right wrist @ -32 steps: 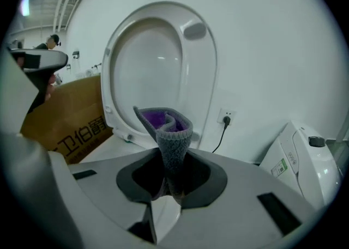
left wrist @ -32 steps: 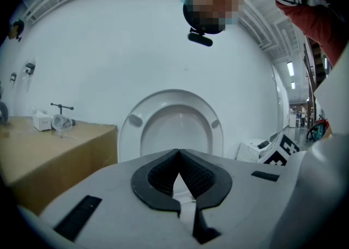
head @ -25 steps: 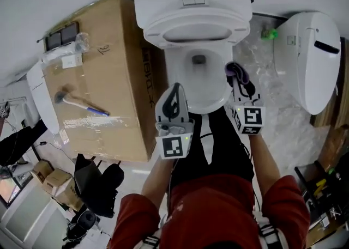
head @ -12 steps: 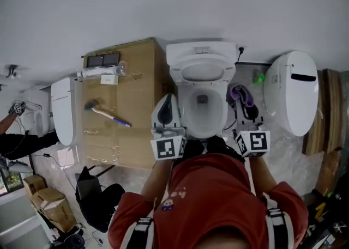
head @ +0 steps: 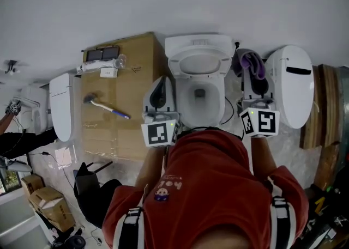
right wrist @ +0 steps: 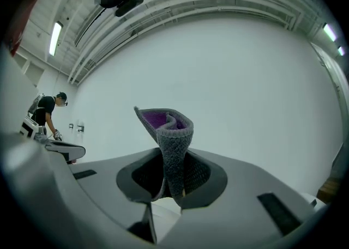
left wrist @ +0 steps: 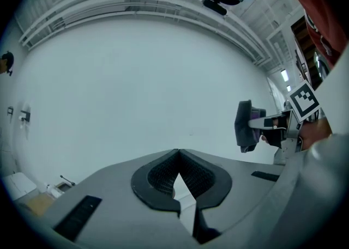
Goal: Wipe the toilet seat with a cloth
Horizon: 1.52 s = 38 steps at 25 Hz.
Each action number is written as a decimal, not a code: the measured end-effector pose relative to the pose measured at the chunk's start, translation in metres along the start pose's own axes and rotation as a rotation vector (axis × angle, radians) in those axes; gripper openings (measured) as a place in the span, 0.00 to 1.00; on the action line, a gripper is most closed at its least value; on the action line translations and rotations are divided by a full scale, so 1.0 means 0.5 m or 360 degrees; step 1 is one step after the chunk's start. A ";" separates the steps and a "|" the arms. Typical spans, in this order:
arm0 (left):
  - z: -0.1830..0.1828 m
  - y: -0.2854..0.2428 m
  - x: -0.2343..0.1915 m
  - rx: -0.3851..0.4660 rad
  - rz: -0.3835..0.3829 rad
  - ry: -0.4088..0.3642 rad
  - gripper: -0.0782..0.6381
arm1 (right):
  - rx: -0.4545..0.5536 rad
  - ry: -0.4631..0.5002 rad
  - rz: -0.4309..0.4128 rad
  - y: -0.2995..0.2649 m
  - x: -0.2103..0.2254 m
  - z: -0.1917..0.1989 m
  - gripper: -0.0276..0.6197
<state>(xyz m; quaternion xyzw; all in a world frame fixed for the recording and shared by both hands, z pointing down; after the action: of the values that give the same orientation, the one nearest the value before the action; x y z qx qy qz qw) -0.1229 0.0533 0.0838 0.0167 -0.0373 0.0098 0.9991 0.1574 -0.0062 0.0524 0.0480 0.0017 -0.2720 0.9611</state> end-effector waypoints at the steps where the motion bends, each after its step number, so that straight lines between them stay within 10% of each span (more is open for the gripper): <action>1: 0.001 -0.002 0.000 -0.0002 0.0001 -0.0006 0.13 | -0.0001 -0.0002 0.0007 -0.001 0.000 0.001 0.14; 7: 0.019 -0.047 0.012 -0.0056 0.0092 -0.0122 0.13 | -0.0047 -0.0020 0.0021 -0.003 -0.003 0.021 0.14; 27: 0.301 -0.366 0.194 -0.0529 0.0541 -0.1493 0.26 | -0.0169 -0.0088 0.0251 0.111 0.048 0.060 0.14; 38: 0.376 -0.436 0.204 -0.0719 0.0604 -0.1671 0.25 | -0.0215 -0.0110 0.0421 0.188 0.069 0.069 0.14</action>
<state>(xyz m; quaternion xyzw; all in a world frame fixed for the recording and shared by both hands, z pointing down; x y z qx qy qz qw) -0.0307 -0.1688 0.2715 -0.2005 -0.5290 0.1703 0.8068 0.2353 0.0520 0.0944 -0.0264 -0.0195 -0.1437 0.9891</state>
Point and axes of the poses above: the fingertips, and each gripper's own axes: y backward along the fingers, x to its right, z out of its underside, the point moved 8 cm from there along y, backward along the fingers, and after that the axes turned 8 degrees about -z, right-handed, at the moved point
